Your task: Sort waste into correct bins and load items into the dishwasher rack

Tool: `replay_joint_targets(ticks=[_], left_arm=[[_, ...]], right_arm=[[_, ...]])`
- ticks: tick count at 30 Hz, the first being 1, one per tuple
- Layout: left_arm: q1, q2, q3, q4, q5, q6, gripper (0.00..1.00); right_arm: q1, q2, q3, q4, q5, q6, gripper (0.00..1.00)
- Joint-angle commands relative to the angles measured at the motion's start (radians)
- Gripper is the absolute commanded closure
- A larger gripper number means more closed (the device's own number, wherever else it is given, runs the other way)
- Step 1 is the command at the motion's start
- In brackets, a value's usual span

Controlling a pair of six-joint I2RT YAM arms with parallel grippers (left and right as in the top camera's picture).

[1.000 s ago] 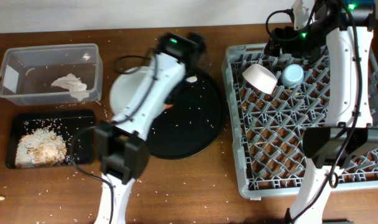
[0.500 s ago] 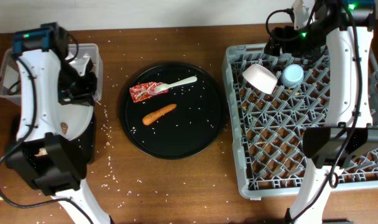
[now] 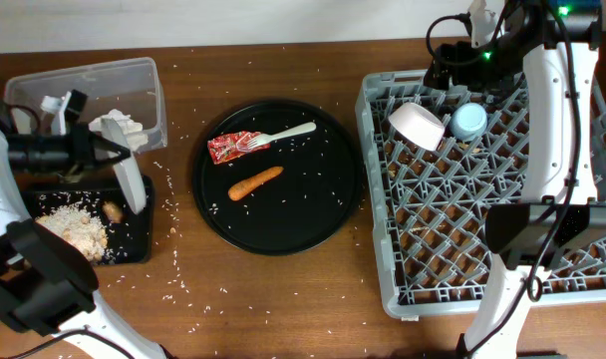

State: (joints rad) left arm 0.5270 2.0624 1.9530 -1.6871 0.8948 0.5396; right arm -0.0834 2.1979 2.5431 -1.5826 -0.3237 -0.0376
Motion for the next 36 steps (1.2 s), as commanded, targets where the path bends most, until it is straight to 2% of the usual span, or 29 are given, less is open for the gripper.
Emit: replay_joint_targets(ticks=[1, 6, 9, 12, 14, 17, 19, 23, 24, 25, 27, 28, 31, 32, 33, 36], left_arm=[[0.005, -0.067, -0.076, -0.002, 0.048, 0.026, 0.99], [-0.048, -0.222, -0.085, 0.033, 0.08, 0.026, 0.99], [-0.211, -0.292, -0.085, 0.142, 0.058, 0.026, 1.0], [-0.499, -0.274, -0.094, 0.301, -0.116, -0.056, 1.0], [-0.71, -0.214, -0.103, 0.373, -0.368, -0.185, 1.0], [-0.914, -0.09, -0.103, 0.381, -0.686, -0.323, 0.99], [-1.008, 0.018, -0.103, 0.377, -0.761, -0.371, 0.99], [-1.089, 0.113, -0.103, 0.359, -0.764, -0.37, 0.99], [-1.094, 0.113, -0.103, 0.359, -0.765, -0.37, 0.96], [-1.094, 0.11, -0.097, 0.353, -0.765, -0.371, 0.76], [-1.086, 0.108, -0.067, 0.323, -0.776, -0.371, 0.45], [-1.069, 0.108, -0.012, 0.277, -0.797, -0.372, 0.34], [-0.984, 0.108, 0.265, 0.14, -0.821, -0.399, 0.29], [-0.946, 0.108, 0.353, 0.121, -0.821, -0.432, 0.2], [-0.902, 0.108, 0.43, 0.119, -0.821, -0.48, 0.16], [-0.756, 0.108, 0.524, 0.145, -0.813, -0.571, 0.15]], right_arm=[[0.005, -0.048, 0.019, 0.0, -0.006, -0.007, 0.12], [0.005, -0.048, 0.019, 0.009, -0.006, -0.006, 0.12], [0.005, -0.048, 0.019, 0.008, -0.006, 0.001, 0.12], [0.005, -0.048, 0.019, 0.0, -0.006, 0.0, 0.12], [0.005, -0.048, 0.019, -0.005, -0.006, 0.0, 0.12], [0.005, -0.048, 0.019, -0.005, -0.006, 0.0, 0.12], [0.005, -0.048, 0.019, -0.005, -0.006, 0.0, 0.12], [0.005, -0.048, 0.019, -0.004, -0.006, 0.0, 0.12], [0.005, -0.048, 0.019, -0.005, -0.006, 0.0, 0.12], [0.005, -0.048, 0.019, -0.004, -0.006, 0.0, 0.12], [0.005, -0.048, 0.019, -0.004, -0.006, 0.0, 0.12], [0.01, -0.048, 0.019, -0.002, -0.006, 0.001, 0.12], [0.06, -0.048, 0.019, 0.021, -0.005, 0.037, 0.14], [0.091, -0.047, 0.019, 0.032, -0.005, 0.055, 0.16], [0.132, -0.044, 0.017, 0.047, -0.004, 0.064, 0.17], [0.296, -0.005, -0.024, 0.109, 0.082, 0.106, 0.17]])
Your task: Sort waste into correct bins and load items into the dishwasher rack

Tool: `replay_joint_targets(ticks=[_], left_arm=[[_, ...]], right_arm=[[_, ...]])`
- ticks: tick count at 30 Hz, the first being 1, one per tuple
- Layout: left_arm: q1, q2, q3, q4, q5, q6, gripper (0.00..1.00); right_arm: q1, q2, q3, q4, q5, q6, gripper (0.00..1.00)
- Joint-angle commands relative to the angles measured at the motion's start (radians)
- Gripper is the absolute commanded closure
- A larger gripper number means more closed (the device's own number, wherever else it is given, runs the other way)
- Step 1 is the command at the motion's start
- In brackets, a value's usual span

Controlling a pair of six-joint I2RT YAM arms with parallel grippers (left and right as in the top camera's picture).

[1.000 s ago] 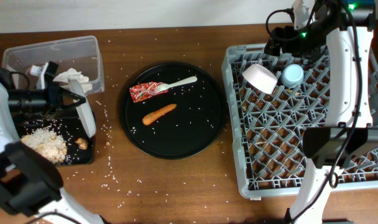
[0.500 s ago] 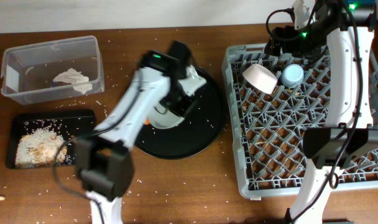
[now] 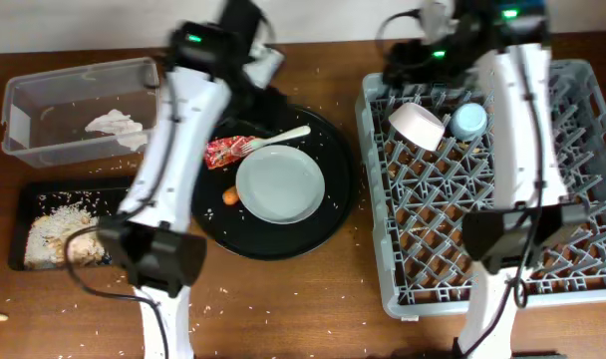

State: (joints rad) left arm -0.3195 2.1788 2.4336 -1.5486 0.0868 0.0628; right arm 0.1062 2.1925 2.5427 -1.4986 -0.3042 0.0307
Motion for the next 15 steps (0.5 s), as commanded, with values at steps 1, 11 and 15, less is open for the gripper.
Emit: replay_joint_targets(ticks=[1, 11, 15], left_arm=[[0.151, -0.008, 0.043, 0.004, 0.014, -0.095, 0.15], [0.235, 0.01, 0.04, -0.008, 0.021, -0.092, 0.15], [0.235, 0.016, 0.034, -0.008, 0.021, -0.092, 0.15]], right_arm=[[0.158, 0.029, -0.035, 0.031, 0.079, 0.037, 0.16], [0.305, 0.238, -0.209, 0.053, 0.094, -0.202, 0.25], [0.307, 0.238, -0.379, 0.154, 0.06, -0.219, 0.32]])
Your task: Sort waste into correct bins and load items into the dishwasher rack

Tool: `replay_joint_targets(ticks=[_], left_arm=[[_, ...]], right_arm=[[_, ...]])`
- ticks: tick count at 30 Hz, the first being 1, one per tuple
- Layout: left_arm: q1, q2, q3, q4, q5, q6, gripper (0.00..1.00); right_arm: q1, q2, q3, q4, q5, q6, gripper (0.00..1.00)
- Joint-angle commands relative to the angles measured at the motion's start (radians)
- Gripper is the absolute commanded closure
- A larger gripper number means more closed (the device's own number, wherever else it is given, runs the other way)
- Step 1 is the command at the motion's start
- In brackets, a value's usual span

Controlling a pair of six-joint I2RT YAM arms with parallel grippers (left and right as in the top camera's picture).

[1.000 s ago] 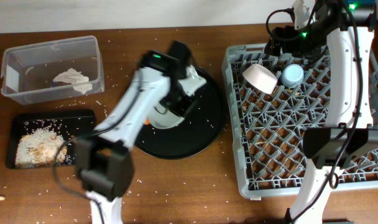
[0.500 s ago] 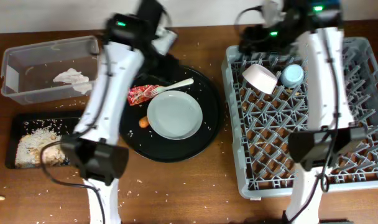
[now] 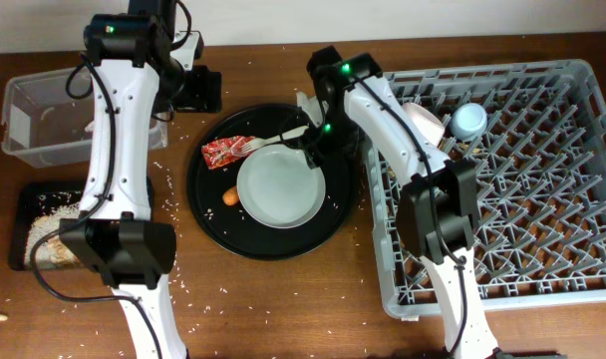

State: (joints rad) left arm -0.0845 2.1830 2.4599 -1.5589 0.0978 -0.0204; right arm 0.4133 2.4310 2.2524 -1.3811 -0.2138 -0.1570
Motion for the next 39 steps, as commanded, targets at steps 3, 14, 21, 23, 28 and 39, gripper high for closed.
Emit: replay_joint_targets(ticks=[3, 14, 21, 23, 28, 39], left_arm=[[0.0, 0.013, 0.008, 0.002, 0.01, -0.01, 0.15], [0.0, 0.013, 0.008, 0.013, 0.01, -0.01, 0.15], [0.0, 0.012, 0.008, 0.021, 0.01, -0.01, 0.15], [0.0, 0.012, 0.008, 0.034, 0.01, -0.01, 0.14], [0.0, 0.013, 0.008, 0.068, 0.004, -0.01, 0.13], [0.001, 0.013, 0.008, 0.14, -0.021, -0.01, 0.05]], right_arm=[[0.001, -0.001, -0.18, 0.103, -0.094, -0.05, 0.42], [0.023, -0.001, -0.255, 0.174, -0.089, -0.034, 0.96], [-0.043, -0.134, 0.007, -0.021, -0.119, 0.008, 0.96], [-0.063, -0.177, 0.148, -0.093, -0.117, 0.009, 0.96], [-0.143, -0.282, 0.521, -0.318, 0.267, 0.177, 0.96], [-0.156, -0.532, 0.18, -0.318, 1.016, 0.463, 0.96]])
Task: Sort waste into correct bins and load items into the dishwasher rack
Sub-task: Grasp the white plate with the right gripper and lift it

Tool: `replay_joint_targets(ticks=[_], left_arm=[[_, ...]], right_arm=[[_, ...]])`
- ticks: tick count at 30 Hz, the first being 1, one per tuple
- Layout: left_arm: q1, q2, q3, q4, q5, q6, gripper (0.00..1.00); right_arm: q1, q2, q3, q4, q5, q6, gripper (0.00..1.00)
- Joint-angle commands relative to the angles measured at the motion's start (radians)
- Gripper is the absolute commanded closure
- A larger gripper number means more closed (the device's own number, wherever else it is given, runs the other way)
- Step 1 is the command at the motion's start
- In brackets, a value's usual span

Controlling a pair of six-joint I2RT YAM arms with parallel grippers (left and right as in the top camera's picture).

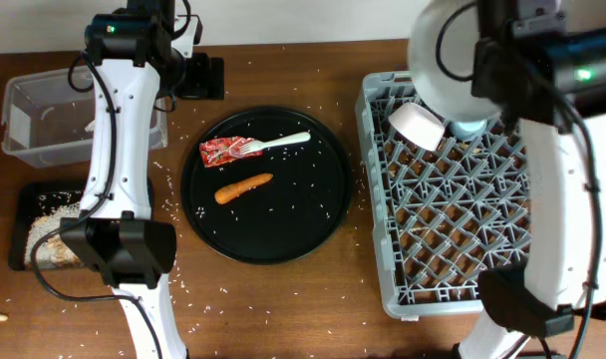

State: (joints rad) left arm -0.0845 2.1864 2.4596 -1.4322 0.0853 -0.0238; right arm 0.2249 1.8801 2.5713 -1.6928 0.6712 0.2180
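My right gripper (pixel 480 66) is shut on the rim of a pale round plate (pixel 445 55), held high over the far left corner of the grey dishwasher rack (pixel 433 239). A white bowl (pixel 418 125) and a blue cup (pixel 470 126) stand in the rack below the plate. The black round tray (pixel 268 224) carries a red wrapper (pixel 223 150), a white fork (pixel 279 143) and a carrot piece (pixel 243 186). My left gripper (pixel 201 77) hovers over the table behind the tray. Its jaws show only as a dark block.
A clear plastic bin (pixel 44 110) holding a white scrap stands at the far left. In front of it lies a black rectangular tray (pixel 39 234) with rice. Rice grains are scattered over the wooden table (pixel 283 299).
The plate lay on the black tray with my right gripper at its far edge. Now the right gripper holds it high over the rack, and the carrot shows whole again. The left gripper shifted slightly back.
First my left gripper was by the clear bin and rice tray, and my right was at the rack's far corner. Then a plate lay on the black tray, both arms near it. My right gripper reached its edge, and now holds it over the rack.
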Motion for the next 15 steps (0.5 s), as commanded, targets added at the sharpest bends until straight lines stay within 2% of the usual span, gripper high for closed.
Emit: replay_joint_targets(ticks=[1, 3, 4, 15], left_arm=[[0.001, 0.009, 0.008, 0.021, -0.008, -0.006, 0.05], [0.001, 0.009, 0.008, 0.035, -0.008, -0.006, 0.05], [0.0, 0.009, 0.008, 0.038, -0.008, -0.006, 0.06], [0.0, 0.009, 0.008, 0.037, -0.008, -0.006, 0.05]], right_arm=[[0.047, 0.019, -0.224, -0.006, 0.125, 0.132, 0.96], [0.089, 0.019, -0.383, -0.002, 0.114, 0.201, 0.96], [0.156, 0.019, -0.488, 0.022, 0.089, 0.212, 0.96], [0.173, 0.03, -0.572, 0.06, 0.096, 0.236, 0.96]])
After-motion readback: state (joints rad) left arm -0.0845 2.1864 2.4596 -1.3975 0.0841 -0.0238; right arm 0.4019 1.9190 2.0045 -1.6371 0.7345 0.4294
